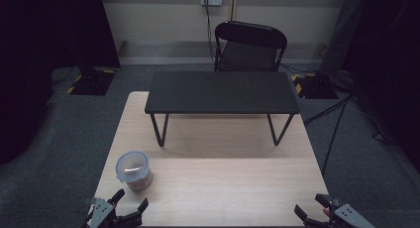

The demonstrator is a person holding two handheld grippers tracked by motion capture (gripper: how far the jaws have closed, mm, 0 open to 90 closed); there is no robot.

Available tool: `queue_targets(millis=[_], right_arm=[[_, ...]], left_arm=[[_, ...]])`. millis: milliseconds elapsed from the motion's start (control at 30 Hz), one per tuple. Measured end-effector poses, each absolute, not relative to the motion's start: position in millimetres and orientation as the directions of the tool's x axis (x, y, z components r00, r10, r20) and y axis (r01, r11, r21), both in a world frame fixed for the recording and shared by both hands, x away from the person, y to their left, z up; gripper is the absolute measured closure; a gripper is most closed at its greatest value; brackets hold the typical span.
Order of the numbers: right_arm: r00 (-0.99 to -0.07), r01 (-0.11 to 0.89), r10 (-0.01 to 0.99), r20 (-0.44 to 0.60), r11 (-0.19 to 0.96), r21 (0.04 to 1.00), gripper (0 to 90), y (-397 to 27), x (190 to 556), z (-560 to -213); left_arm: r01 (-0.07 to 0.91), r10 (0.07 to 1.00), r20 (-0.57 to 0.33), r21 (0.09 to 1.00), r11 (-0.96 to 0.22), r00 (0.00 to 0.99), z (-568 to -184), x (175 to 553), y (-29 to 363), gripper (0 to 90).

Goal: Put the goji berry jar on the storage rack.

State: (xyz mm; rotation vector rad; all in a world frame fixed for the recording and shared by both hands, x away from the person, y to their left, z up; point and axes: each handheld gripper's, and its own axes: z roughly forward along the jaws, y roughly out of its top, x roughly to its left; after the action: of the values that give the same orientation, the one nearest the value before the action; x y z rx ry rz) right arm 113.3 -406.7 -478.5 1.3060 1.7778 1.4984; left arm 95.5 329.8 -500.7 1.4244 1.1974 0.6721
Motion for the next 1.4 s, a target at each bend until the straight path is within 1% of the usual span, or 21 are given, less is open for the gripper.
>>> queue_targets(millis=[600, 1000, 1167, 1400], right_arm=[[-0.437, 0.358, 0.872, 0.218, -0.054, 0.932, 2.9, -407.8, 113.6, -479.5], [-0.445, 0.358, 0.868, 0.22, -0.053, 0.932, 3.1, -408.3, 114.4, -480.3], [-0.445, 0.355, 0.867, 0.223, -0.058, 0.933, 3.1, -408.7, 113.4, -480.6], [-0.443, 0.353, 0.867, 0.228, -0.065, 0.933, 3.1, -409.9, 112.5, -481.2]], left_arm=[[0.308, 0.927, -0.195, 0.947, 0.093, 0.32, -499.6, 96.8, 325.7, 2.1], [0.33, 0.936, -0.2, 0.939, 0.099, 0.289, -501.8, 103.3, 322.7, 1.2], [0.318, 0.942, -0.196, 0.942, 0.105, 0.271, -503.5, 104.7, 321.2, 1.2], [0.286, 0.95, -0.161, 0.955, 0.082, 0.266, -507.6, 107.0, 316.6, 1.2]])
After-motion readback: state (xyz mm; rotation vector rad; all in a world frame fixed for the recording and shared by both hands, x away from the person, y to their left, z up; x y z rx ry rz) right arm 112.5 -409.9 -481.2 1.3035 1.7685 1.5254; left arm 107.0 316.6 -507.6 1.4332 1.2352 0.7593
